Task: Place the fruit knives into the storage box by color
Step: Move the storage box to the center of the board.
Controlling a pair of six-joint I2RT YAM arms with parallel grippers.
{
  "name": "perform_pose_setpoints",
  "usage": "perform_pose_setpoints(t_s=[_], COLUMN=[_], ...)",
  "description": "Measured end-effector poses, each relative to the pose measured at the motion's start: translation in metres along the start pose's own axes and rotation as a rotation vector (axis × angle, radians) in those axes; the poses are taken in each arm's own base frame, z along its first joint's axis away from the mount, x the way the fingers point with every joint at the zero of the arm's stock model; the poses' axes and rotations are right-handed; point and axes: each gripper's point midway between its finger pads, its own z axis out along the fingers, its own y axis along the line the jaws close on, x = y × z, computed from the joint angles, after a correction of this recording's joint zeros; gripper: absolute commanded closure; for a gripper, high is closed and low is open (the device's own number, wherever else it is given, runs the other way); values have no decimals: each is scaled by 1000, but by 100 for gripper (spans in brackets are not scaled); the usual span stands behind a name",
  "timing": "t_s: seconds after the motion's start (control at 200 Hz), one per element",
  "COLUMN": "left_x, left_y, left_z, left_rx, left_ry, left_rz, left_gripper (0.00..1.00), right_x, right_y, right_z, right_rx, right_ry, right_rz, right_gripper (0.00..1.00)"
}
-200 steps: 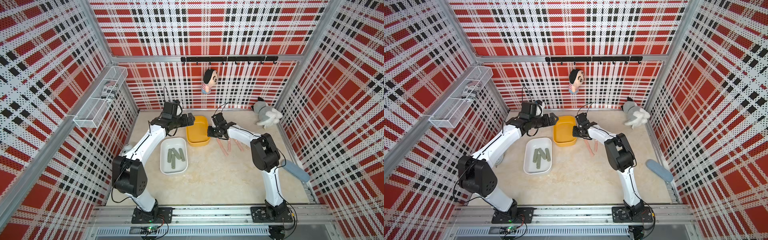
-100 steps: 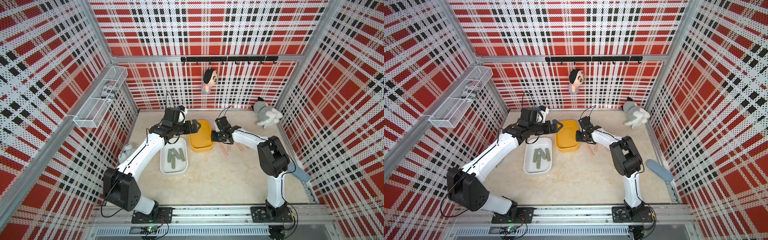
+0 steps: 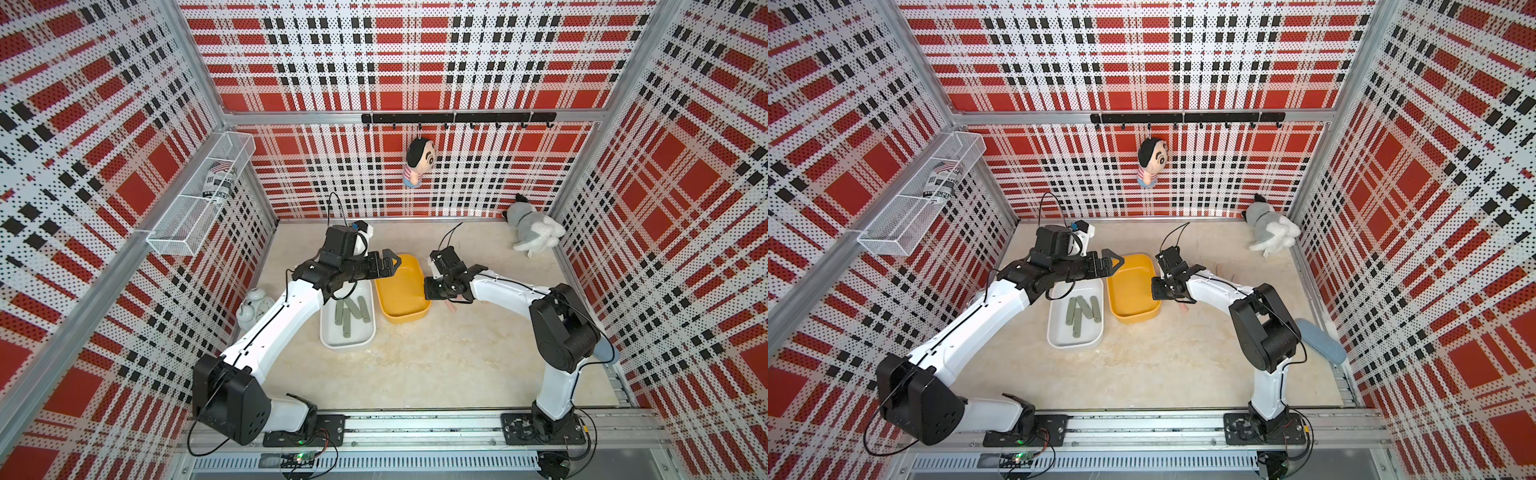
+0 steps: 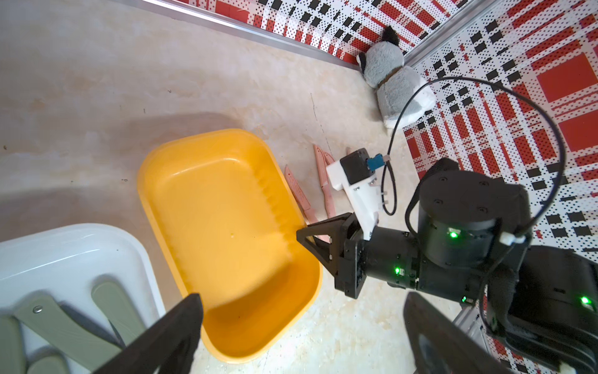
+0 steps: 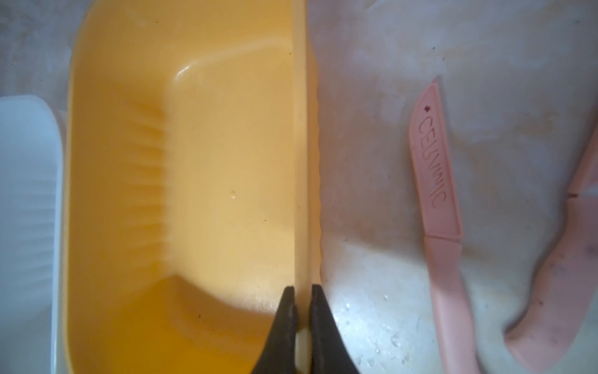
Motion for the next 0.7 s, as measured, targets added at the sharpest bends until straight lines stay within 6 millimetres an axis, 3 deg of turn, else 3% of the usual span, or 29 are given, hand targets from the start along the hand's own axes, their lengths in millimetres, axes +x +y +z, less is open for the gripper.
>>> perform_pose_setpoints(t_s=[0.431, 0.701], left_x=[24, 35], left_y=[-19, -15], left_z=[-7, -3], left_rx=[31, 26], left_ry=[17, 30], left_rz=[3, -12], left_gripper=[1, 2], right_x=[53, 77], right_y=[3, 9], right_z=[-28, -27], right_rx=[5, 3], right_ry=[28, 67], right_rz=[39, 77], right_gripper=[87, 77])
